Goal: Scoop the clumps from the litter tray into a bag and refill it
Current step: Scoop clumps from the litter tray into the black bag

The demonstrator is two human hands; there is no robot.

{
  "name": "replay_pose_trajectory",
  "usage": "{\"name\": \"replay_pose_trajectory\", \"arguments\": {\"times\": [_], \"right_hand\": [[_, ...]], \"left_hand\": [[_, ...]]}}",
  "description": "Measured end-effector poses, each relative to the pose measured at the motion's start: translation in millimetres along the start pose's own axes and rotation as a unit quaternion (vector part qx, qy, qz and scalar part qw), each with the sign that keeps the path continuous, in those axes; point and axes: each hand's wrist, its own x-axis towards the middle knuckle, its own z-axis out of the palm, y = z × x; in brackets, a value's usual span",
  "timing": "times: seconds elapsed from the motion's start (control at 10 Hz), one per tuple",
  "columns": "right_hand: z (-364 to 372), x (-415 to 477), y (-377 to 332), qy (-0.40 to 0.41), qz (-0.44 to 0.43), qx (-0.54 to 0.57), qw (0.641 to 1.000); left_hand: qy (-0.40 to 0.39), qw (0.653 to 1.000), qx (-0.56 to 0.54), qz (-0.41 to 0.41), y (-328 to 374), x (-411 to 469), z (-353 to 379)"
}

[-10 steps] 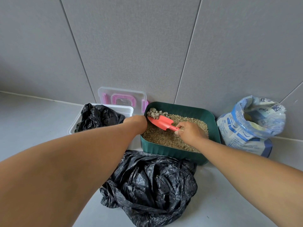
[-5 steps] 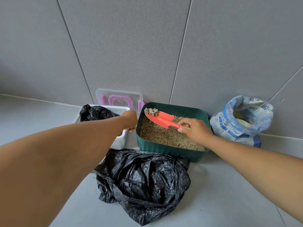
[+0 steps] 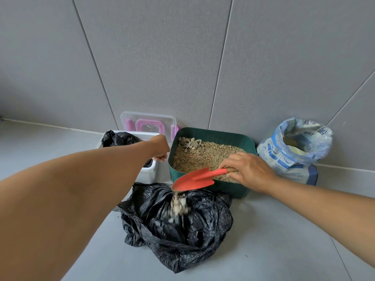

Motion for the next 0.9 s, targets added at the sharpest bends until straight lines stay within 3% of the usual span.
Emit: {"name": "replay_pose_trajectory", "arguments": {"times": [0.1, 0.3, 0.4, 0.6, 0.9], "right_hand": [[-4.9, 4.6, 4.0, 0.022, 0.03, 0.007, 0.999], [-5.3, 20.0, 10.2, -0.069, 0.203, 0.071, 0.974], [1.0, 28.7, 8.3, -0.105, 0.249, 0.053, 0.961], [5.3, 51.1, -4.5, -0.13, 0.269, 0.04, 0.953], [11.5, 79.0, -11.6, -0.163, 0.29, 0.011, 0.943]], "left_hand": [[0.008, 1.0, 0.009, -0.001, -0.1, 6.8, 4.3], [0.05, 0.998, 0.026, -0.008, 6.2, 6.8, 7.3], [0.034, 0.982, 0.186, 0.032, 9.5, 0.9, 13.9], [0.09, 0.971, 0.221, 0.021, 13.4, 13.0, 20.2], [0.07, 0.963, 0.259, 0.026, 16.3, 13.2, 14.7]]}}
